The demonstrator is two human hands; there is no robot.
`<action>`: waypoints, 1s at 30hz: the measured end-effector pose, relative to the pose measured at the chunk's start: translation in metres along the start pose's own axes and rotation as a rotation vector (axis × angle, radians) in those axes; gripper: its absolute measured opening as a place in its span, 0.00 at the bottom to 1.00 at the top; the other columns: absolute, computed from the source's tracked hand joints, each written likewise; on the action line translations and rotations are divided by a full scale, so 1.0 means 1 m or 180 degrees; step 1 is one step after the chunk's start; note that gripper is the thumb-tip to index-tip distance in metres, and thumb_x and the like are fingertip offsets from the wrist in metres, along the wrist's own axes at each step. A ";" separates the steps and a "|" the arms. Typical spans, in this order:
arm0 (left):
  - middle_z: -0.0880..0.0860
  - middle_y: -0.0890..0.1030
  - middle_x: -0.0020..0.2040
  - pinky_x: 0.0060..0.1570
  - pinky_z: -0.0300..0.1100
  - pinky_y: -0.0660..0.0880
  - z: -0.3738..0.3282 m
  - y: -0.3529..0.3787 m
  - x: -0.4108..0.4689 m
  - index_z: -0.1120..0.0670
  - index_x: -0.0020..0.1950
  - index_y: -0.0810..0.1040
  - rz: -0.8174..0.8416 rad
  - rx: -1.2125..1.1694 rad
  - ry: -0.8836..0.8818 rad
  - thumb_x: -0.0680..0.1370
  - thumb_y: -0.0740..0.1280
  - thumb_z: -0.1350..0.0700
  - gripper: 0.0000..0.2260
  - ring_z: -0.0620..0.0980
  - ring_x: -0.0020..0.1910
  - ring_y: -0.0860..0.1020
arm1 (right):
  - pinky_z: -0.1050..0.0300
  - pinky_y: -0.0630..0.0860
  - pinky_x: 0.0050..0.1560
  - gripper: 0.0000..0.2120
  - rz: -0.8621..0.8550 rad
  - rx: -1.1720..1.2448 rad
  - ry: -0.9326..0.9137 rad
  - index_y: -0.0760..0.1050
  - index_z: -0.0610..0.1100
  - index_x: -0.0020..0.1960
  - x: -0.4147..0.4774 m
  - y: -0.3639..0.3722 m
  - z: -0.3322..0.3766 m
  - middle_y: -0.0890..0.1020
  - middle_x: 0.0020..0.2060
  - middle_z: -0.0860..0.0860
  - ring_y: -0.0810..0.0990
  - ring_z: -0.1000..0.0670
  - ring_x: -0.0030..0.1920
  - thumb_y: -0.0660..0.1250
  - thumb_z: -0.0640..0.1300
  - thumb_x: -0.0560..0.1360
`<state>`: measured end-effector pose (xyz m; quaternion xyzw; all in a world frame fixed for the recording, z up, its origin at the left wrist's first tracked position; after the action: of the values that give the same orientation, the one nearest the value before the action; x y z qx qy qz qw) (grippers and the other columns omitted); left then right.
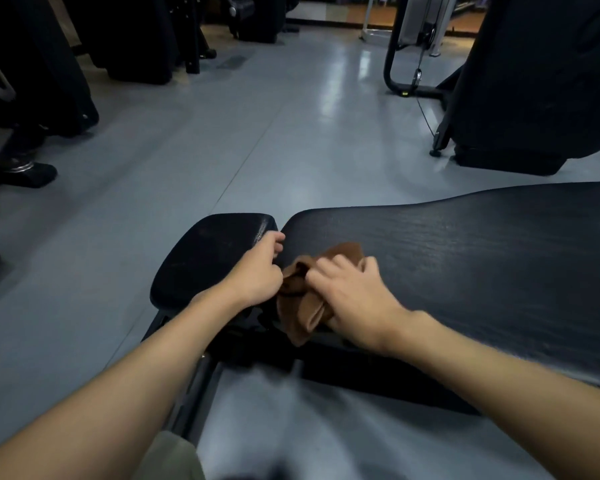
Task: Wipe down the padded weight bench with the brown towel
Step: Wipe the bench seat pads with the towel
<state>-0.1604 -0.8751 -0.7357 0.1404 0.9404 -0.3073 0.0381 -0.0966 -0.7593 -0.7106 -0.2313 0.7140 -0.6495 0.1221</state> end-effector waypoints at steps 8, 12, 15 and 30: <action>0.53 0.76 0.63 0.59 0.46 0.74 -0.003 0.016 0.025 0.59 0.70 0.62 0.0430 0.1350 0.0171 0.67 0.77 0.45 0.39 0.53 0.62 0.75 | 0.27 0.42 0.71 0.33 0.0445 0.0930 0.0680 0.55 0.52 0.78 0.084 0.046 -0.039 0.64 0.76 0.51 0.56 0.46 0.78 0.60 0.51 0.74; 0.54 0.75 0.66 0.61 0.49 0.75 -0.004 0.020 0.039 0.59 0.76 0.54 0.0294 0.1556 0.0140 0.62 0.80 0.40 0.53 0.53 0.64 0.74 | 0.23 0.37 0.68 0.28 0.0717 0.0710 0.0635 0.56 0.57 0.77 0.120 0.062 -0.045 0.59 0.78 0.56 0.47 0.43 0.79 0.53 0.59 0.78; 0.55 0.73 0.69 0.64 0.51 0.73 0.000 0.021 0.043 0.54 0.79 0.47 0.0251 0.1606 0.0112 0.62 0.80 0.40 0.58 0.55 0.67 0.72 | 0.19 0.36 0.64 0.27 0.1011 0.0660 0.0793 0.57 0.61 0.76 0.123 0.068 -0.054 0.54 0.79 0.56 0.41 0.40 0.79 0.52 0.62 0.78; 0.50 0.77 0.59 0.57 0.47 0.68 0.003 0.005 0.022 0.49 0.61 0.73 0.0100 0.0516 -0.0413 0.79 0.54 0.41 0.17 0.52 0.60 0.74 | 0.25 0.40 0.69 0.29 0.0669 0.0610 0.2073 0.67 0.64 0.70 0.038 0.034 -0.144 0.62 0.77 0.54 0.48 0.40 0.78 0.52 0.56 0.70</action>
<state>-0.1797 -0.8680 -0.7438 0.1375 0.9057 -0.3903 0.0923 -0.2033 -0.6508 -0.7216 0.0751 0.6712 -0.7371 -0.0246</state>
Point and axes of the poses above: each hand's wrist, its own x-axis towards the middle knuckle, its own y-axis out of the palm, z = x × y, the point moved 8 cm from there along x, towards the middle knuckle
